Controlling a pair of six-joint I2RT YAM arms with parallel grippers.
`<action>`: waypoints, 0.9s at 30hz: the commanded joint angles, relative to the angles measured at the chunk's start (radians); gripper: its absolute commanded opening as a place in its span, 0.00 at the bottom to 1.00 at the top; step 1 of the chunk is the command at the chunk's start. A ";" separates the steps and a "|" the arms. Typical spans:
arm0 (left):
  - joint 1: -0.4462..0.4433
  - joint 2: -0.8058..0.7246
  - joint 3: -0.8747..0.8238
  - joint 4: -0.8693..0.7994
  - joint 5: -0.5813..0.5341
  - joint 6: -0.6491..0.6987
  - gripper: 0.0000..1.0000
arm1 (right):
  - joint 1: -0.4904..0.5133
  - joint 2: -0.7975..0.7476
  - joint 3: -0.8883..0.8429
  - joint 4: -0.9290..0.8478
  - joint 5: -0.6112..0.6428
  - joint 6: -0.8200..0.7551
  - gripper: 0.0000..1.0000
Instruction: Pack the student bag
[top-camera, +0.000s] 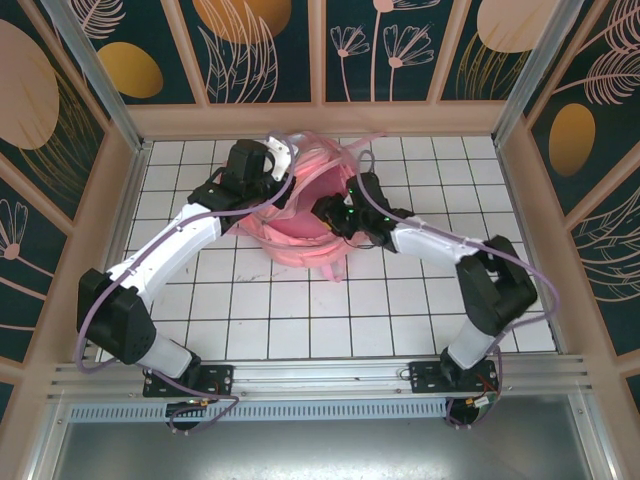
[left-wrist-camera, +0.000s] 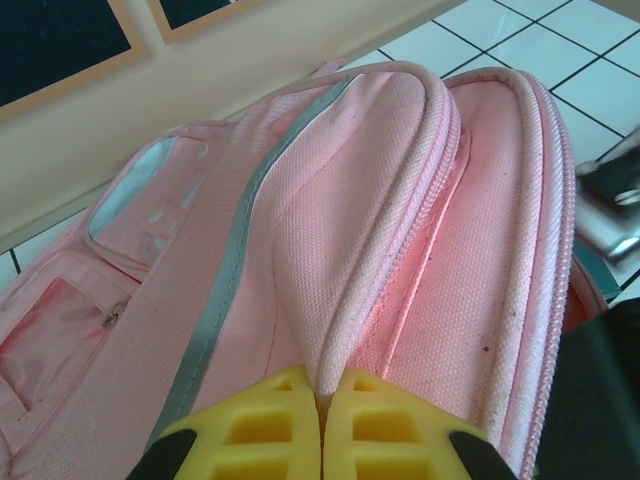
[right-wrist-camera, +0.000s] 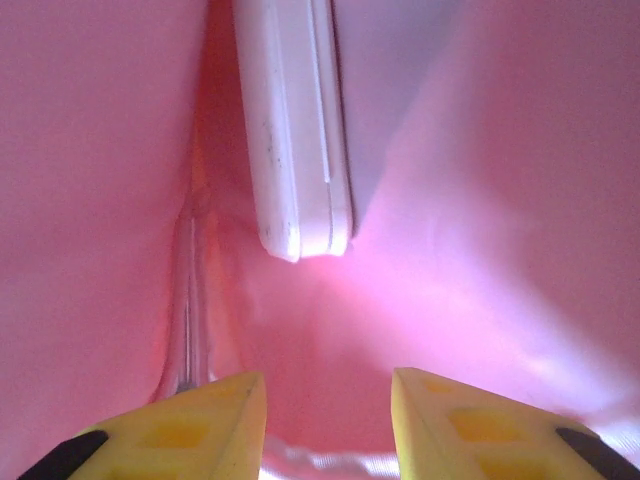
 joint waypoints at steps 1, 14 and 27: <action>-0.011 0.001 0.016 0.164 0.066 -0.043 0.00 | -0.029 -0.099 -0.059 -0.094 0.114 -0.050 0.41; -0.016 0.186 0.147 0.217 0.352 -0.206 0.00 | -0.070 -0.271 -0.058 -0.221 0.179 -0.250 0.56; -0.020 0.420 0.395 0.069 0.433 -0.252 0.00 | 0.020 -0.284 -0.055 -0.267 0.281 -0.408 0.44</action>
